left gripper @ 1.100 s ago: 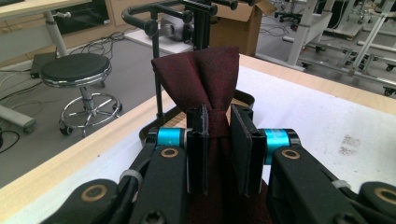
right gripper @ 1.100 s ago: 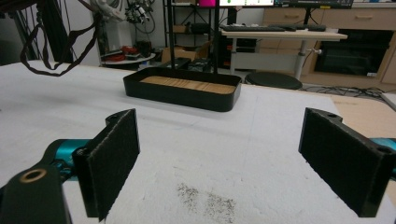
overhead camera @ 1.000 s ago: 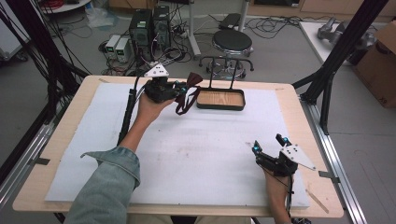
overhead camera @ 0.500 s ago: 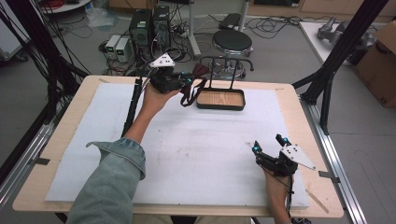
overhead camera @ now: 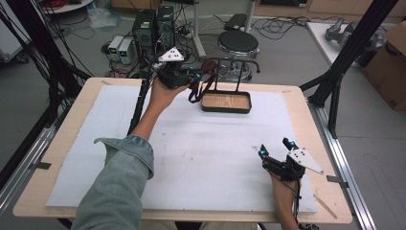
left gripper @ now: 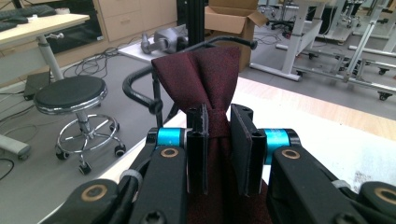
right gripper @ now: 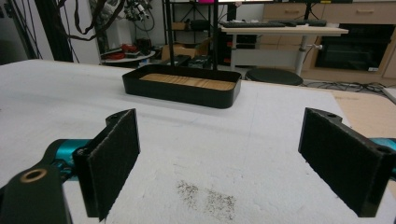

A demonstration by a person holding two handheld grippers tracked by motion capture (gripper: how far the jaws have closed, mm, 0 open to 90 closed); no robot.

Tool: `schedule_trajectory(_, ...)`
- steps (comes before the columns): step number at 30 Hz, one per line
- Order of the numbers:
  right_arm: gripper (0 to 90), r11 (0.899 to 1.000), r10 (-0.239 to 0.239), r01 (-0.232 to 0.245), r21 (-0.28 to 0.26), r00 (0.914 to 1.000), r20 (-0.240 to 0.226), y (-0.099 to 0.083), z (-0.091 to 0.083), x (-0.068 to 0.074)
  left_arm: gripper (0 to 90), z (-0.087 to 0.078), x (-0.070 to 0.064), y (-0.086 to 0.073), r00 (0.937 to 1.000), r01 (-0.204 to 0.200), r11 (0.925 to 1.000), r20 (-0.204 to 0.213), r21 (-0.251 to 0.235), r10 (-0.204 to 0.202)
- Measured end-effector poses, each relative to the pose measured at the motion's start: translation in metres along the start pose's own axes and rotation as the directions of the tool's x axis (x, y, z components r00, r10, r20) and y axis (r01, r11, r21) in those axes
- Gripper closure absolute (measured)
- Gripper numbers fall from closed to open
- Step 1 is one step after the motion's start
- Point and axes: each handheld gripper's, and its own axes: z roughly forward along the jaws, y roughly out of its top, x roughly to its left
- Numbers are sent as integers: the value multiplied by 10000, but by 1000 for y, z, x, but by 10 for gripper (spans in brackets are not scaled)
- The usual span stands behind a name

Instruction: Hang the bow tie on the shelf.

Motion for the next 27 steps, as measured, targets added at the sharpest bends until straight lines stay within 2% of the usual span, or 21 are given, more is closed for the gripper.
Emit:
schedule_trajectory(4, 118, 10000, 7, -6, 17, 10000, -21, 0, 0, 0, 767, 5, 1, 5, 10000, -57, 10000, -53, 54, 57)
schedule_trajectory(10, 118, 10000, 0, 0, 15, 10000, -30, 0, 0, 0, 767, 12, 5, 6, 9980, 199, 9998, -599, -16, -199)
schedule_trajectory(13, 118, 10000, 10, -10, 12, 10000, -37, 0, 1, 0, 767, 13, 10, 5, 9944, 378, 9993, -991, -40, -380)
schedule_trajectory(16, 118, 10000, 22, -21, 29, 10000, -54, 0, 1, 0, 767, 13, 15, 6, 9907, 635, 9979, -1197, -144, -648)
schedule_trajectory(19, 118, 10000, 45, -44, 53, 10000, -71, 0, 1, 0, 767, 15, 19, 6, 9871, 728, 9972, -1418, -163, -744)
schedule_trajectory(23, 118, 10000, 57, -56, 46, 9999, -91, 0, 1, 0, 767, 20, 22, 1, 9819, 763, 9968, -1754, 226, -712)
schedule_trajectory(27, 118, 10000, 76, -76, 59, 9999, -93, 0, 1, 0, 767, 25, 24, -5, 9761, 913, 9953, -2008, 321, -830)
